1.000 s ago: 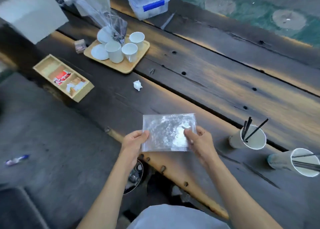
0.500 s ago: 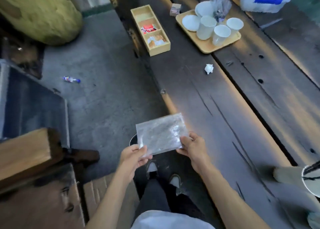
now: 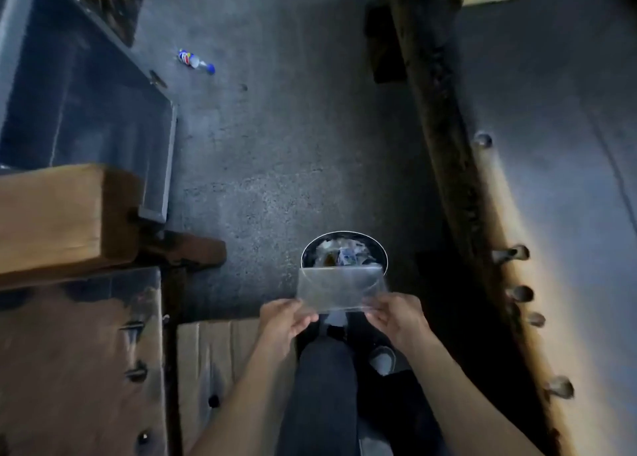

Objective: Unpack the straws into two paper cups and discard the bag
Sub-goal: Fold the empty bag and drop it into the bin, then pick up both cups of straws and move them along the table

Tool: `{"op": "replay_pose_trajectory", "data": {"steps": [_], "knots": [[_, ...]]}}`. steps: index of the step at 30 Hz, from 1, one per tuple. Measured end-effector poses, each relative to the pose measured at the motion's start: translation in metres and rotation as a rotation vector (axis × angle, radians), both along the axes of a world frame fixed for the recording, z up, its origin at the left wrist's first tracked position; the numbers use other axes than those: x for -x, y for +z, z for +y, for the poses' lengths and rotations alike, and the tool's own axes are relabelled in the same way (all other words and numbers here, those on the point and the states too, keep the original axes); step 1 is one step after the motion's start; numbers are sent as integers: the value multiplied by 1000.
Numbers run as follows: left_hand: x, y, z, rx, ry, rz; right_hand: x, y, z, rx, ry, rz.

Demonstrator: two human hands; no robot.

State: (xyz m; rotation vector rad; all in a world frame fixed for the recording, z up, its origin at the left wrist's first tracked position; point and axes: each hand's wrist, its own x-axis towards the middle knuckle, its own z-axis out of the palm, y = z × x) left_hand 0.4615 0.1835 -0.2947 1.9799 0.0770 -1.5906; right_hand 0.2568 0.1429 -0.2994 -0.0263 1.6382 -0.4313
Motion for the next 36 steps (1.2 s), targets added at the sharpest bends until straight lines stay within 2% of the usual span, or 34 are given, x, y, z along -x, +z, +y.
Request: {"op": "replay_pose_trajectory", "data": {"steps": [3, 9, 14, 18, 23, 26, 31, 36], "knots": [[-4, -56, -9, -25, -102, -74, -8, -55, -7, -40, -13, 43], [-2, -152, -37, -60, -144, -61, -12, -135, -35, -27, -8, 81], [1, -191, -53, -53, -99, 0, -9, -165, -48, 0, -76, 81], [-3, -184, -48, -109, -176, -79, -4, -151, -43, -18, -91, 86], [-1, -125, -46, -20, -432, -207, -2, -86, -36, 48, -64, 90], [5, -61, -53, 128, -684, -422, -4, -30, -40, 189, 49, 129], [25, 81, -72, 470, -982, -734, -4, 93, -53, 615, 405, 395], [54, 211, -94, 769, -1099, -959, 24, 216, -58, 926, 610, 736]]}}
